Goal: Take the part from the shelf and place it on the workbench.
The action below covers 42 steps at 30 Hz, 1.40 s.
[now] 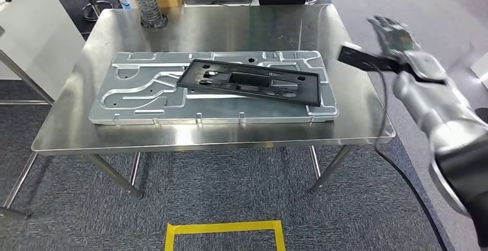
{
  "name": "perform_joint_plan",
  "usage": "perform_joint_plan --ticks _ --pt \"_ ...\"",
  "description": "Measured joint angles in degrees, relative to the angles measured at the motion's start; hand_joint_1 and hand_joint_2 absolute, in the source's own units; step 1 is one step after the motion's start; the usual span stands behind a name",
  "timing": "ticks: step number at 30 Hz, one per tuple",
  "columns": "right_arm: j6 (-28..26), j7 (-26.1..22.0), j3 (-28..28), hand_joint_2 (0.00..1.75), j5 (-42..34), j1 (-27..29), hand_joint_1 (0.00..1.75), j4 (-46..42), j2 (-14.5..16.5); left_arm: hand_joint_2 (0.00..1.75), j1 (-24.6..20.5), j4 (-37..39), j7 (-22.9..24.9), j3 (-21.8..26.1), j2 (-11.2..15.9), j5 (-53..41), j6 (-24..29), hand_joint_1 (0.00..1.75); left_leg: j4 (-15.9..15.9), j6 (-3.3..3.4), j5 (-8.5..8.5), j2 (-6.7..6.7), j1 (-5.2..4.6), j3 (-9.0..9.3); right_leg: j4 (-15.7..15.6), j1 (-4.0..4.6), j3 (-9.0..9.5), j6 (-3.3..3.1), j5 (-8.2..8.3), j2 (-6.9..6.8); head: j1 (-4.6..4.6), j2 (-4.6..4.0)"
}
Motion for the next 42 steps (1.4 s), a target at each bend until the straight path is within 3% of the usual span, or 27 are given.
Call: perform_joint_plan --ticks 1,2,3,6,8,10,12,15,16,17,19,21,23,25,26,27,30,31,32,34,35,37,38,39,40,41,42 --pt "-1.11 0.26 -1.1 0.0 -1.51 1.89 0.0 0.25 -1.39 0.0 0.09 0.0 -0.02 0.04 0.0 -0.01 0.0 0.0 2.84 -0.12 -1.13 0.03 0.15 -0.27 0.09 -0.01 -0.37 0.07 0.21 -0.17 0.01 0.0" --pt "-2.19 0.34 -2.34 0.0 -3.12 4.13 0.0 0.45 -2.6 0.0 0.18 0.0 -0.04 0.09 0.0 -0.02 0.0 0.0 3.48 -0.18 -1.12 0.05 0.28 0.52 0.24 -0.02 -0.7 0.15 0.34 -0.26 0.0 0.0" --pt "-3.37 0.31 -3.7 0.0 -4.82 6.69 0.0 0.61 -3.61 0.0 0.23 0.0 -0.05 0.14 0.0 -0.05 0.0 0.0 1.68 -0.14 -0.15 0.06 0.38 2.45 0.43 -0.04 -0.93 0.22 0.4 -0.32 0.0 0.0" --pt "-7.72 -0.71 -8.88 0.0 -10.4 16.02 0.0 1.02 -5.78 0.0 0.13 0.0 -0.05 0.23 0.0 -0.32 -0.01 0.0 -9.11 0.5 2.16 -0.34 0.29 9.88 1.01 -0.01 -1.43 0.72 0.34 -0.5 0.0 0.0" --pt "-9.89 -1.56 -12.75 0.0 -13.72 22.99 0.0 1.29 -6.31 0.0 0.07 0.0 0.0 0.23 0.02 -0.61 -0.04 0.0 -11.72 0.9 1.8 -0.67 0.04 11.44 1.06 -0.05 -1.69 1.35 0.61 -0.67 0.0 0.0" --pt "-11.11 -2.28 -16.24 0.0 -16.14 29.36 0.0 1.47 -6.29 0.0 0.02 0.0 0.03 0.23 0.04 -0.84 -0.12 0.0 -12.73 1.45 2.33 -0.69 0.02 11.61 0.9 -0.3 -1.73 2.05 0.83 -0.61 0.02 0.0" --pt "-12.09 -3.1 -19.67 0.0 -18.19 35.05 0.0 1.62 -5.84 0.0 -0.24 0.0 0.04 0.23 0.08 -1.03 -0.26 0.0 -14.09 2.26 3.22 -0.66 0.13 11.71 2.5 -0.55 -2.44 2.58 -1.31 -0.12 0.02 0.0" --pt "-11.87 -4.59 -24.82 0.0 -21.55 42.11 0.0 1.92 -3.77 0.0 -0.51 0.0 0.07 0.23 0.15 -1.24 -0.5 0.0 -14.51 2.74 4.39 -0.49 0.06 10.75 12.2 -0.81 -5.57 3.1 -8.19 0.61 0.02 0.0" --pt "-11.1 -5.15 -26.46 0.0 -22.77 44.21 0.0 2.02 -2.74 0.0 -0.52 0.0 0.08 0.23 0.18 -1.26 -0.57 0.0 -14.34 2.69 4.71 -0.38 0.03 10.19 15.1 -0.9 -6.18 3.28 -9.28 0.66 0.02 0.0" --pt "-10.0 -5.69 -28.09 0.0 -24.06 46.1 0.0 2.14 -1.57 0.0 -0.52 0.0 0.08 0.23 0.21 -1.29 -0.61 0.0 -14.09 2.61 5.04 -0.28 0.04 9.54 16.33 -1.04 -6.01 3.44 -9.13 0.66 0.02 0.0" --pt "-7.6 -6.65 -31.38 0.0 -26.78 49.2 0.0 2.42 0.75 0.0 -0.54 0.0 0.09 0.23 0.26 -1.44 -0.65 0.0 -13.28 2.25 5.78 -0.1 0.17 7.84 12.96 -1.43 -2.84 3.8 -6.05 0.64 0.02 0.0" --pt "-5.2 -7.23 -34.81 0.0 -29.83 51.43 0.0 2.67 3.2 0.0 -0.6 0.0 0.22 0.17 0.29 -1.75 -0.66 0.0 -12.28 1.56 6.49 0.01 0.24 6.2 5.62 -1.55 1.89 3.82 -4.72 0.74 0.0 0.0" --pt "-2.89 -7.49 -38.23 0.0 -33.26 53.67 0.0 2.98 6.0 0.0 -0.67 0.0 0.46 0.01 0.34 -2.14 -0.66 0.0 -11.87 0.72 7.28 0.02 0.21 5.66 1.81 -1.17 4.0 2.99 -5.33 1.0 -0.04 0.0" --pt "-0.96 -7.27 -41.59 0.0 -36.67 55.83 0.0 3.53 9.09 0.0 -0.63 0.0 0.81 -0.19 0.37 -2.41 -0.65 0.0 -12.06 -0.13 8.08 0.0 0.31 5.65 1.76 -0.88 3.51 1.79 -4.68 1.11 -0.06 0.0" --pt "-0.24 -6.95 -43.25 0.0 -38.19 56.65 0.0 3.87 10.6 0.0 -0.6 0.0 0.96 -0.26 0.38 -2.54 -0.64 0.0 -11.78 -0.5 7.6 0.01 0.45 5.34 1.83 -0.82 3.01 1.24 -4.18 1.05 -0.07 0.0" --pt "0.3 -6.55 -44.83 0.0 -39.48 57.44 0.0 4.15 12.2 0.0 -0.54 0.0 1.1 -0.32 0.39 -2.68 -0.62 0.0 -10.65 -0.79 5.82 0.03 0.57 4.84 1.79 -0.82 2.34 0.66 -3.49 0.97 -0.07 0.0" --pt "0.83 -4.93 -48.81 0.0 -42.24 59.61 0.0 4.85 16.2 0.0 -0.57 0.0 1.25 -0.54 0.39 -3.13 -0.57 0.0 -1.07 -1.28 -3.98 0.04 0.67 2.74 1.81 -0.59 -0.38 -0.32 -1.12 0.84 -0.08 0.0" --pt "1.06 -3.92 -49.95 0.0 -43.38 60.24 0.0 5.09 17.31 0.0 -0.62 0.0 1.33 -0.61 0.39 -3.23 -0.57 0.0 2.61 -1.36 -5.73 0.04 0.66 2.51 1.86 -0.44 -1.43 -0.37 -0.3 0.84 -0.08 0.0" --pt "1.37 -2.77 -51.08 0.0 -44.82 60.84 0.0 5.34 18.4 0.0 -0.68 0.0 1.42 -0.66 0.39 -3.34 -0.56 0.0 5.16 -1.35 -5.87 0.04 0.65 2.87 1.9 -0.26 -2.52 -0.41 0.51 0.84 -0.09 0.0" --pt "2.01 -0.95 -53.95 0.0 -48.36 62.24 0.0 5.78 20.95 0.0 -0.73 0.0 1.59 -0.73 0.39 -3.47 -0.43 0.0 4.78 -1.0 -3.01 0.02 0.63 6.33 1.96 0.11 -4.71 -0.38 2.17 0.84 -0.08 0.0" --pt "2.2 -0.6 -55.59 0.0 -49.86 62.93 0.0 5.94 22.32 0.0 -0.79 0.0 1.62 -0.74 0.39 -3.49 -0.29 0.0 1.61 -0.63 -2.04 -0.05 0.58 9.66 2.01 0.23 -5.61 -0.33 2.97 0.86 -0.09 0.0" --pt "2.41 -0.54 -58.43 0.0 -51.57 64.26 0.0 6.15 24.78 0.0 -0.99 0.0 1.61 -0.77 0.4 -3.46 0.0 0.0 -8.65 0.25 -3.59 -0.21 0.17 18.02 2.09 0.44 -6.7 -0.01 4.4 0.95 -0.08 0.0" --pt "2.47 -0.52 -59.37 0.0 -51.85 64.71 0.0 6.24 25.65 0.0 -1.1 0.0 1.57 -0.78 0.39 -3.45 0.1 0.0 -12.61 0.66 -4.85 -0.26 -0.09 20.81 1.96 0.37 -6.84 0.23 5.11 0.98 -0.07 0.0" --pt "2.52 -0.27 -60.03 0.0 -51.97 65.11 0.0 6.36 26.41 0.0 -1.15 0.0 1.53 -0.79 0.38 -3.4 0.15 0.0 -15.13 1.02 -5.58 -0.24 -0.41 22.28 1.69 0.24 -6.94 0.56 5.9 1.04 -0.05 0.0" --pt "2.46 0.42 -60.59 0.0 -51.99 65.52 0.0 6.55 27.01 0.0 -1.13 0.01 1.52 -0.79 0.33 -3.35 0.18 0.0 -15.81 1.41 -5.28 -0.13 -0.54 22.15 1.22 0.12 -7.07 0.93 6.83 1.14 -0.04 0.0" --pt "2.29 1.49 -61.06 0.0 -51.93 65.76 0.0 6.76 27.61 0.0 -1.07 0.02 1.53 -0.79 0.29 -3.31 0.17 0.0 -15.84 1.84 -4.37 0.1 -0.59 21.47 1.05 -0.04 -7.4 1.23 6.88 1.26 -0.03 0.0" --pt "1.93 2.91 -61.45 0.0 -51.83 65.96 0.0 6.94 28.21 0.0 -1.0 0.02 1.62 -0.79 0.26 -3.27 0.22 0.0 -16.0 2.36 -3.46 0.36 -0.56 20.65 1.67 -0.13 -7.98 1.47 5.6 1.31 -0.03 0.0"
